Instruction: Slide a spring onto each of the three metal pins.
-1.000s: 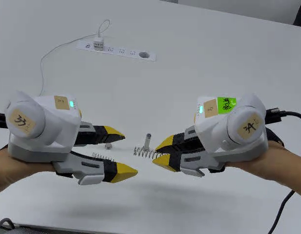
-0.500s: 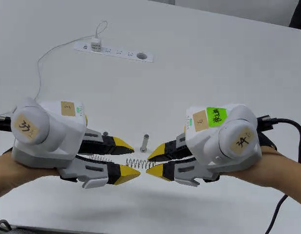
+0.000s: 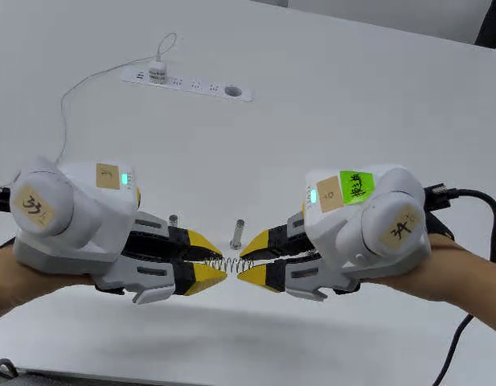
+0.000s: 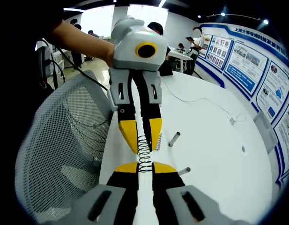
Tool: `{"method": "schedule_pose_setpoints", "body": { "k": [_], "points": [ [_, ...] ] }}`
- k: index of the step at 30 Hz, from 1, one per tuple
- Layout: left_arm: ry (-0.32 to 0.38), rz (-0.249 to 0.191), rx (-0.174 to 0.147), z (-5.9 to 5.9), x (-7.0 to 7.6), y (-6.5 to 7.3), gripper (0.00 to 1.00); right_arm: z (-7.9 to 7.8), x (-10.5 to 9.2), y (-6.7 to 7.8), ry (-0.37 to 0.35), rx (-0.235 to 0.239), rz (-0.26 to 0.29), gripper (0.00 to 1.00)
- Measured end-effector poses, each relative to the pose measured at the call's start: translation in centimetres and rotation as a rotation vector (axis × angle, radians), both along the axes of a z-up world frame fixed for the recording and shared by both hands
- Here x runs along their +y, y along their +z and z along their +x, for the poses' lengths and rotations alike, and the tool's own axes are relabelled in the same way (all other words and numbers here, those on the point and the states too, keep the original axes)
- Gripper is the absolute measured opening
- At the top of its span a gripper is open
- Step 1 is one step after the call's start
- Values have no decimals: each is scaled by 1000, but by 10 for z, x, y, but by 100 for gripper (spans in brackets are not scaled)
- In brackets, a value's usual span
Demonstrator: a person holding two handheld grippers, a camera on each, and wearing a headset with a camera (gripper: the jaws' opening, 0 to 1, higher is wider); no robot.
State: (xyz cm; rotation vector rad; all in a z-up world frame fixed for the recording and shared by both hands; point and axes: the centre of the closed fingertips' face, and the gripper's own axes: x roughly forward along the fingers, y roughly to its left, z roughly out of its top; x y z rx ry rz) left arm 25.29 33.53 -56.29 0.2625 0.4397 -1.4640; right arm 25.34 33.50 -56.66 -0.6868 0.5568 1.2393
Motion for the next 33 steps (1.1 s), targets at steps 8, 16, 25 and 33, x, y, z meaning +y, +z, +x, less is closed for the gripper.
{"method": "schedule_pose_setpoints", "body": {
  "k": [8,16,25,33],
  "points": [
    [-58,22,-77,-4,-2,3,10,-3,-1,3,63,-36,49,12],
    [-62,13,-91,0,-2,6,10,-1,-3,0,45,-12,55,16],
    [-67,21,-92,-2,2,4,10,-1,-1,0,27,7,101,12],
    [-78,27,-98,-5,2,2,10,-5,0,6,30,29,115,11]
  ]
}}
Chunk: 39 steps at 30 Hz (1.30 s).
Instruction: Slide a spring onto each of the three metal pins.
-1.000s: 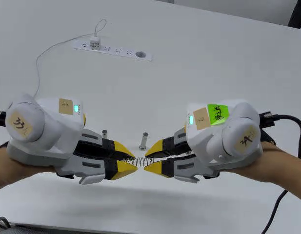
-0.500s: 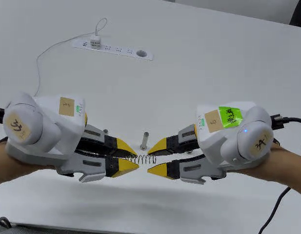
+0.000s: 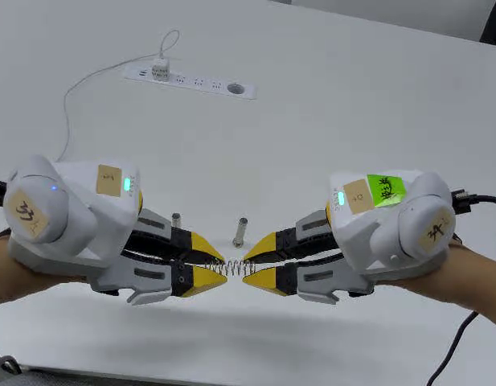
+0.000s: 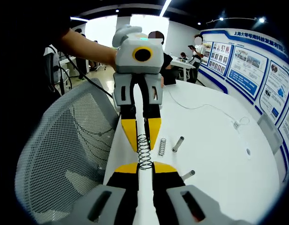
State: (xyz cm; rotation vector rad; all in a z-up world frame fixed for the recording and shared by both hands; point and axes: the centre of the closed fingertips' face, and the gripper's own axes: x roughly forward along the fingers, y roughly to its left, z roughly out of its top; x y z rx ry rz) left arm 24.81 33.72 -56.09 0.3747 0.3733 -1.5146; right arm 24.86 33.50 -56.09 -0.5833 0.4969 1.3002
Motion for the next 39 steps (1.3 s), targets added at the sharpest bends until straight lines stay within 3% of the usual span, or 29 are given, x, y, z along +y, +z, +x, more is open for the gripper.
{"method": "schedule_pose_setpoints", "body": {
  "k": [9,13,17,27,39],
  "points": [
    [6,-3,7,-2,2,1,10,-5,5,13,-2,30,68,11],
    [-5,25,-9,-5,1,-4,10,-9,13,21,16,38,107,11],
    [-6,39,-11,-6,1,-6,10,-10,20,26,31,27,109,11],
    [13,17,-4,-6,2,-1,10,-7,29,36,12,39,175,11],
    [6,-20,-2,-9,-7,9,10,-4,38,49,-12,56,249,11]
  ]
}}
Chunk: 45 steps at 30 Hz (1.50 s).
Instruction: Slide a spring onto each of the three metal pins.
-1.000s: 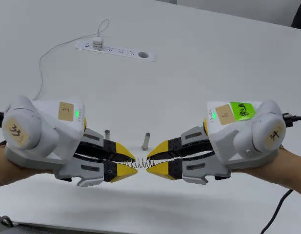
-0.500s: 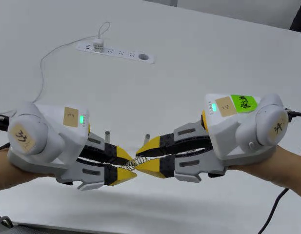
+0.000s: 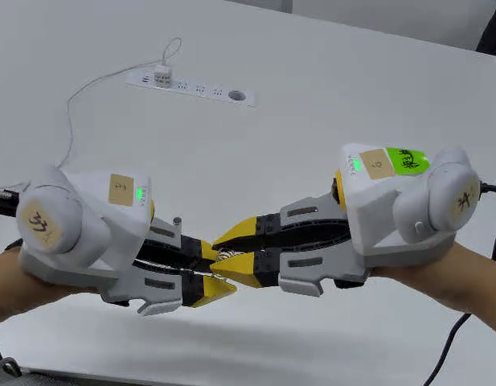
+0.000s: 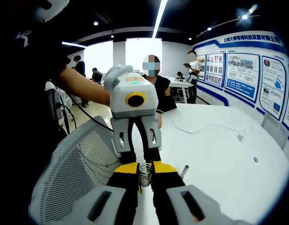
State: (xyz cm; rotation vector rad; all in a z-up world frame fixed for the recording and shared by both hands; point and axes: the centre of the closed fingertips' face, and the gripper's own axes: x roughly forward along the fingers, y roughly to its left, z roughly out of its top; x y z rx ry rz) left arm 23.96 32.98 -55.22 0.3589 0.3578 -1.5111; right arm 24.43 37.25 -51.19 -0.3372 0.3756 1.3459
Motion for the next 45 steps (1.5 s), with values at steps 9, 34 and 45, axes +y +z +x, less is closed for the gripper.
{"method": "schedule_pose_setpoints", "body": {
  "k": [9,34,45],
  "points": [
    [-1,21,-10,-1,2,-5,10,-1,2,-4,-9,13,-15,11],
    [150,12,66,23,21,-8,32,28,-4,2,-70,-67,-38,10],
    [259,3,68,44,45,-5,51,77,-30,5,-213,-120,-67,10]
  ]
}}
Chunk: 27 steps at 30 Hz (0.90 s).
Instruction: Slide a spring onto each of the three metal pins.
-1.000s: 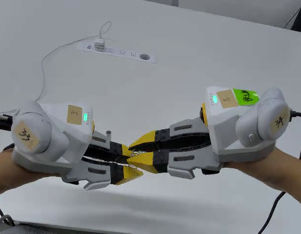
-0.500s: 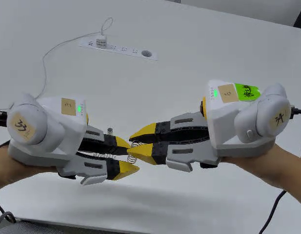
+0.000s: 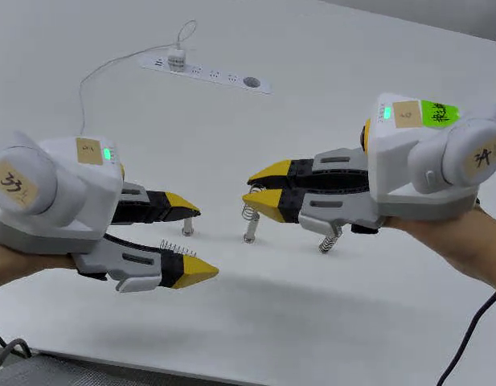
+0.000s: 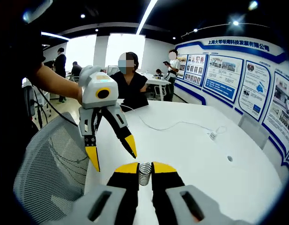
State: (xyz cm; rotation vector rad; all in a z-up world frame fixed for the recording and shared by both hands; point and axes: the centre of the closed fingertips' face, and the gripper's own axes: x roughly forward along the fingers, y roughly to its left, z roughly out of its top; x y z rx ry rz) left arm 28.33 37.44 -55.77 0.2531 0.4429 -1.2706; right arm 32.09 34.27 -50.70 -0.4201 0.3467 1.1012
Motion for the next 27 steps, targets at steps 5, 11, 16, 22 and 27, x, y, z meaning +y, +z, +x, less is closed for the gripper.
{"method": "schedule_pose_setpoints", "body": {
  "k": [5,11,16,22,27],
  "points": [
    [39,1,4,6,9,0,58,21,-5,-2,-83,-17,17,10],
    [84,-3,14,10,20,-1,63,34,-6,-14,-141,2,23,10],
    [116,-46,28,13,25,4,70,38,-9,-23,-162,20,18,10],
    [189,-93,25,25,35,11,77,38,-14,-36,-173,46,-1,10],
    [219,-96,27,29,42,12,79,39,-18,-47,-193,78,-5,10]
  ]
}}
